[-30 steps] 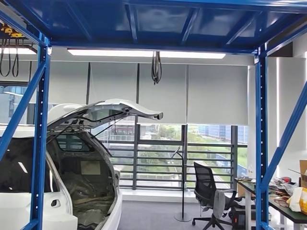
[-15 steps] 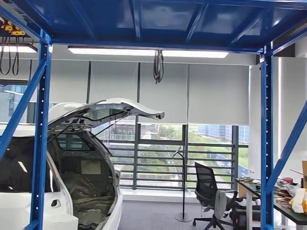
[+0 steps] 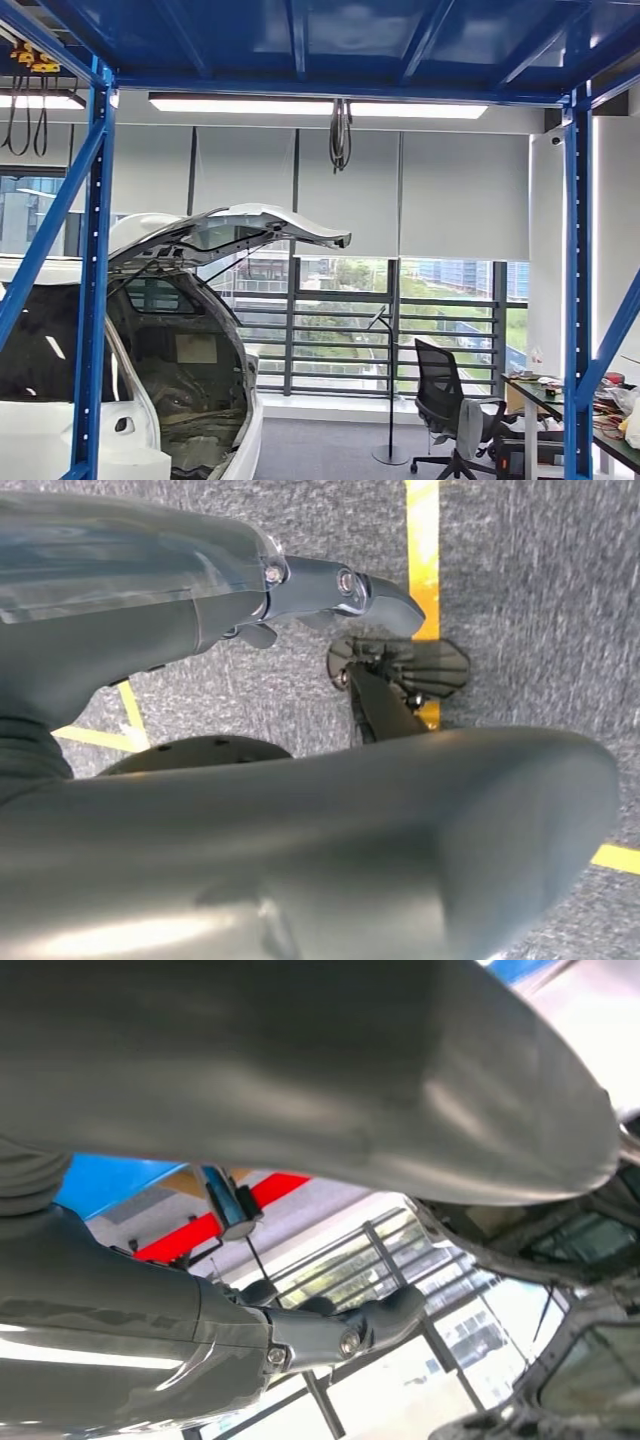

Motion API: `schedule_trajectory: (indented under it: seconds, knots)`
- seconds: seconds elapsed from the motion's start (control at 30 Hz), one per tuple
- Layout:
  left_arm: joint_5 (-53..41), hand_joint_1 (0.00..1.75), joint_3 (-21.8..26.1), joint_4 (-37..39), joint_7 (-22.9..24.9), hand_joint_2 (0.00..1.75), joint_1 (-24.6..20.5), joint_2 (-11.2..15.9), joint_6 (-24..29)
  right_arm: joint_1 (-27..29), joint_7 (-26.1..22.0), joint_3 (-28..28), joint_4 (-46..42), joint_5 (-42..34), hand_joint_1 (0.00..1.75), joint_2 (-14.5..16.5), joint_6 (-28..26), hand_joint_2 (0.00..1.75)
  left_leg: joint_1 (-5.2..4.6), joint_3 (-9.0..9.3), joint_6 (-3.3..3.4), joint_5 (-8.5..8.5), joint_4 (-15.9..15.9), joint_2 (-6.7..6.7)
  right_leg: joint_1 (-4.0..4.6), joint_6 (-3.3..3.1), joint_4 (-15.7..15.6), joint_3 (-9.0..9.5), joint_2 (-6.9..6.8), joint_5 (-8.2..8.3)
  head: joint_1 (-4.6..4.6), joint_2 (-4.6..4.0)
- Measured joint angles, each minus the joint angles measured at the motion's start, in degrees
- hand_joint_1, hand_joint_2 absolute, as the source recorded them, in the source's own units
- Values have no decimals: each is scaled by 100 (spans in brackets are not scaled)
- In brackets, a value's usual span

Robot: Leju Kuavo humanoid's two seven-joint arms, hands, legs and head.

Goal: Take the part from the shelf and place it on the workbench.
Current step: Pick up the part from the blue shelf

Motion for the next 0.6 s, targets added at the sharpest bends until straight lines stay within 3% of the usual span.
schedule_trajectory:
  seconds: [0.07,0.13,0.2,0.27,0.3,0.33,0.4,0.43,0.53,0.6]
  knots:
    - [-8,0,-1,0,1,0,3,2,-9,64,-22,-105,-76,-23,0,4,37,0,5,16,-52,-38,-2,19,-21,-34,-73,43,29,10,1,-1]
    - [-15,0,-2,0,0,0,-3,7,-14,99,-43,-185,-127,-31,0,10,69,0,4,-89,-97,-210,266,24,-58,-74,-150,110,39,21,2,-3]
    - [-24,0,-2,0,1,0,0,9,-14,140,-53,-229,-146,-33,0,25,95,0,22,-423,-138,-498,925,24,-68,-100,-164,155,49,-1,2,-4]
    - [-31,0,-2,0,1,0,8,14,-13,211,-57,-254,-148,-33,0,42,107,0,49,-729,-184,-593,1413,24,-76,-99,-162,192,79,-34,2,-4]
    - [-34,0,-2,0,1,0,10,16,-13,241,-58,-267,-150,-32,0,48,109,0,65,-757,-206,-491,1385,24,-84,-85,-160,213,101,-52,3,-4]
    - [-39,0,-2,0,1,0,10,20,-13,260,-59,-280,-154,-32,0,54,111,0,84,-681,-226,-299,1149,24,-96,-65,-155,237,126,-73,3,-4]
    - [-46,0,-2,0,-1,0,10,22,-13,269,-61,-305,-171,-31,0,64,113,0,120,-389,-261,89,444,-15,-108,-4,-120,267,178,-129,3,-4]
    - [-48,0,-3,0,-1,0,7,22,-13,270,-63,-315,-180,-29,0,71,113,0,127,-276,-248,186,189,-37,-108,30,-101,266,207,-151,0,-4]
    - [-59,0,-4,0,-3,0,0,29,-11,287,-67,-346,-198,-25,0,80,117,0,95,-194,-135,178,22,-49,-127,118,-93,256,270,-173,-4,-4]
    - [-75,0,-4,0,-9,0,-2,43,-9,298,-68,-390,-208,-26,0,79,119,0,88,-166,-54,174,1,-18,-153,174,-2,233,235,-249,-2,-4]
